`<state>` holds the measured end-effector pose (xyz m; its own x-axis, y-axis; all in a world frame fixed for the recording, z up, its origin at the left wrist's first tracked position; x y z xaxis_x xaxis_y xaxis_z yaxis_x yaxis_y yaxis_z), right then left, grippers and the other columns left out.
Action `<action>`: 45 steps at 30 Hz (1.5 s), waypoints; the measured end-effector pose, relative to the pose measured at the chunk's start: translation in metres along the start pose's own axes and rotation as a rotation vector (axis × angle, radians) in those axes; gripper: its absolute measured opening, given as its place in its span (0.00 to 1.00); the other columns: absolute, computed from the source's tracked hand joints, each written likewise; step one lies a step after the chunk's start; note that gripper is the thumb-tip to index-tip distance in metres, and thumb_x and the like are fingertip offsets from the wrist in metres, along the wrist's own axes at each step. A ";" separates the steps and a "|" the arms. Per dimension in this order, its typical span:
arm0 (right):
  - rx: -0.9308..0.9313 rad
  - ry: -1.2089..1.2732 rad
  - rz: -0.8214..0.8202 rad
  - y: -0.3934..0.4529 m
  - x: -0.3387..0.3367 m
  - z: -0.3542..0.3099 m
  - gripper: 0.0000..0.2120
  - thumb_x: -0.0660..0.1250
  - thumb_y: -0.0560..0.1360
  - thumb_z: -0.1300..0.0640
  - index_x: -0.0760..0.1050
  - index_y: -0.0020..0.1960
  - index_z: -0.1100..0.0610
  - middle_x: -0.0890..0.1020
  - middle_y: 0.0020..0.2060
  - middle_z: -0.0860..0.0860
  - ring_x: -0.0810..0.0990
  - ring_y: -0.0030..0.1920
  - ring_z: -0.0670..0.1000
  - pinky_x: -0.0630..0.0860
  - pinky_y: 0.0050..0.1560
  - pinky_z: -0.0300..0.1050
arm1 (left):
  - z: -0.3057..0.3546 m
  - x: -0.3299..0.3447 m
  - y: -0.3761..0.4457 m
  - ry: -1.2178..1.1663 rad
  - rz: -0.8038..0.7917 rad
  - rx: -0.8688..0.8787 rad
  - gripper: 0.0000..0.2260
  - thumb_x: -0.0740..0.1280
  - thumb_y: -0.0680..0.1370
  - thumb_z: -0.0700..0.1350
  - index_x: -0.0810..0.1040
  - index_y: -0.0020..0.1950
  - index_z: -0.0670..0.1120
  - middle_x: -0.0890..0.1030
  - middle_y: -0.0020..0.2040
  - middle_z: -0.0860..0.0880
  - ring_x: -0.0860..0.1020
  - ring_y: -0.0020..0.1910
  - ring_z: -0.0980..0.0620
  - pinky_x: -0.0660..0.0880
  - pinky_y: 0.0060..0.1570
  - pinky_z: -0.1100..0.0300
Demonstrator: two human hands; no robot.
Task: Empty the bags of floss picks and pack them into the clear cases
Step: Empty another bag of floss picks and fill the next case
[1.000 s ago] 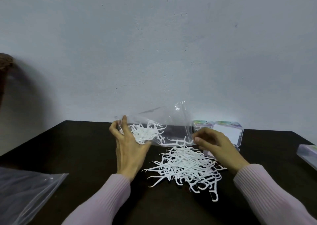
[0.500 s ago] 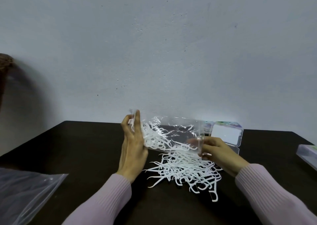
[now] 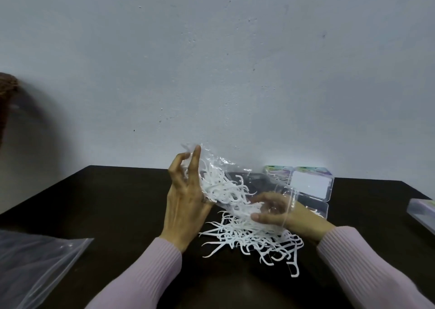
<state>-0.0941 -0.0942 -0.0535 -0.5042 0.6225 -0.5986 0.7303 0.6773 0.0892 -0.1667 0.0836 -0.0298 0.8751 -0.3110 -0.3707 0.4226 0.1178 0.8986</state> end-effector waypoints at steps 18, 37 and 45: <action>-0.033 -0.115 0.053 -0.001 0.007 -0.006 0.16 0.67 0.62 0.37 0.71 0.46 0.40 0.71 0.33 0.46 0.71 0.33 0.41 0.67 0.36 0.32 | 0.017 -0.002 0.001 0.109 0.091 0.228 0.58 0.81 0.58 0.51 0.45 0.77 0.53 0.58 0.64 0.45 0.70 0.54 0.48 0.75 0.51 0.55; 0.045 0.028 -0.001 -0.009 -0.007 -0.001 0.37 0.57 0.68 0.29 0.74 0.57 0.62 0.79 0.54 0.54 0.78 0.53 0.51 0.73 0.54 0.35 | -0.006 -0.003 0.003 0.115 0.037 0.097 0.50 0.81 0.58 0.51 0.58 0.74 0.45 0.57 0.65 0.45 0.69 0.53 0.50 0.75 0.51 0.56; 0.202 0.526 0.000 -0.009 -0.002 0.002 0.11 0.55 0.80 0.58 0.72 0.55 0.63 0.81 0.45 0.59 0.80 0.33 0.54 0.81 0.42 0.46 | -0.018 0.003 -0.002 0.080 -0.012 -0.007 0.53 0.83 0.55 0.41 0.57 0.75 0.43 0.57 0.65 0.45 0.68 0.45 0.60 0.71 0.51 0.61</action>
<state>-0.0989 -0.1028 -0.0542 -0.6281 0.7693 -0.1166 0.7781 0.6207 -0.0961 -0.1611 0.0999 -0.0373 0.8858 -0.2358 -0.3997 0.4349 0.1209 0.8923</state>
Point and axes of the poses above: each hand's wrist, its own y-axis towards the middle knuckle, its own x-axis out of the palm, z = x × y, the point moved 5 cm from there along y, towards the middle knuckle
